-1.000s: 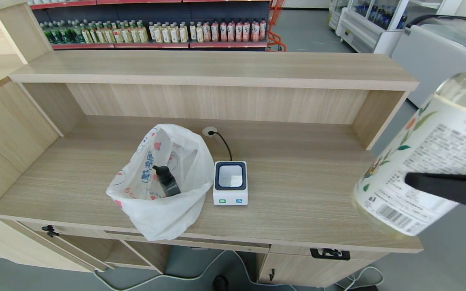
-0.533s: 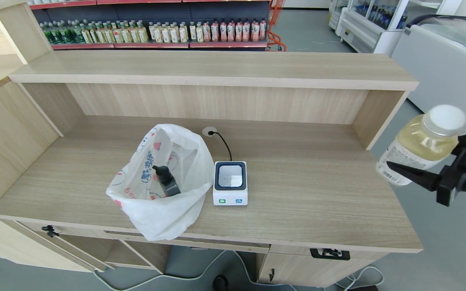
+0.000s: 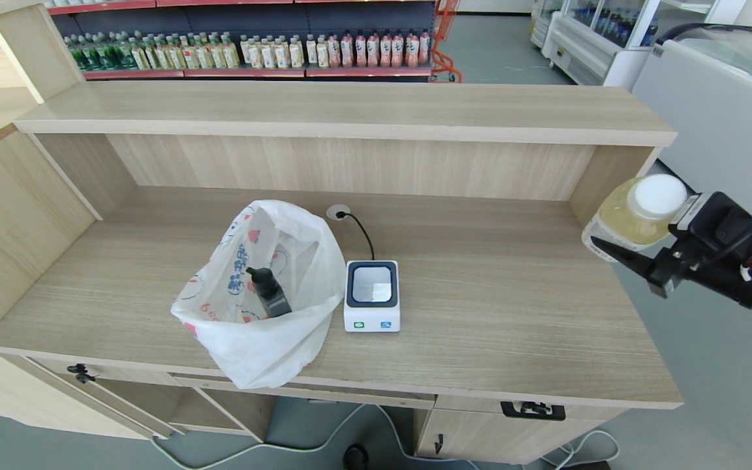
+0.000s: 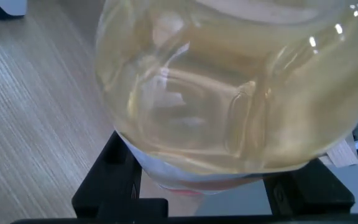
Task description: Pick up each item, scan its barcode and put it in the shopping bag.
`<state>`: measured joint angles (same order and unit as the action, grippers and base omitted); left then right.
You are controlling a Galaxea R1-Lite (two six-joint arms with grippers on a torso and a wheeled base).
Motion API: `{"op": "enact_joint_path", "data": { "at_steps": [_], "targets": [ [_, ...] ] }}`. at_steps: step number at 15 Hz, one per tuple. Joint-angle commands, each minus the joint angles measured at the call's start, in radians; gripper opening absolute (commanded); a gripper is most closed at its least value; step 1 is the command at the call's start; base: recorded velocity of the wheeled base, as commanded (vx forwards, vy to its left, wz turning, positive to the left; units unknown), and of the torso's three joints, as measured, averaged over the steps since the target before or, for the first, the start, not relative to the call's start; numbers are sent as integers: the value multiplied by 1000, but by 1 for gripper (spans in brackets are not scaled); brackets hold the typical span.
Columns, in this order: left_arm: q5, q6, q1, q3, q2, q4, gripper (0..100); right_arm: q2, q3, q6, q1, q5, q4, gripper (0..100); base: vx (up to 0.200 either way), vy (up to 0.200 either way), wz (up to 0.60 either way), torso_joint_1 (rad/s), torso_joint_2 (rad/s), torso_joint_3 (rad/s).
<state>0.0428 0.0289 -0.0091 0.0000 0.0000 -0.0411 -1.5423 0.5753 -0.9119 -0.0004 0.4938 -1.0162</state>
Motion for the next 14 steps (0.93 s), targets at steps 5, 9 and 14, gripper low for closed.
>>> {"op": "enact_joint_path", "data": {
  "at_steps": [5, 9, 14],
  "targets": [
    [0, 0, 0, 0, 2, 0, 100, -50, 6, -58, 45, -4, -19, 0, 0, 0, 0, 0, 0, 0],
    [0, 5, 0, 0, 2, 0, 100, -36, 5, -58, 51, -26, -19, 0, 0, 0, 0, 0, 0, 0],
    [0, 6, 0, 0, 0, 0, 100, -1, 3, -36, 185, -44, -19, 0, 0, 120, 0, 0, 1, 0]
  ]
}}
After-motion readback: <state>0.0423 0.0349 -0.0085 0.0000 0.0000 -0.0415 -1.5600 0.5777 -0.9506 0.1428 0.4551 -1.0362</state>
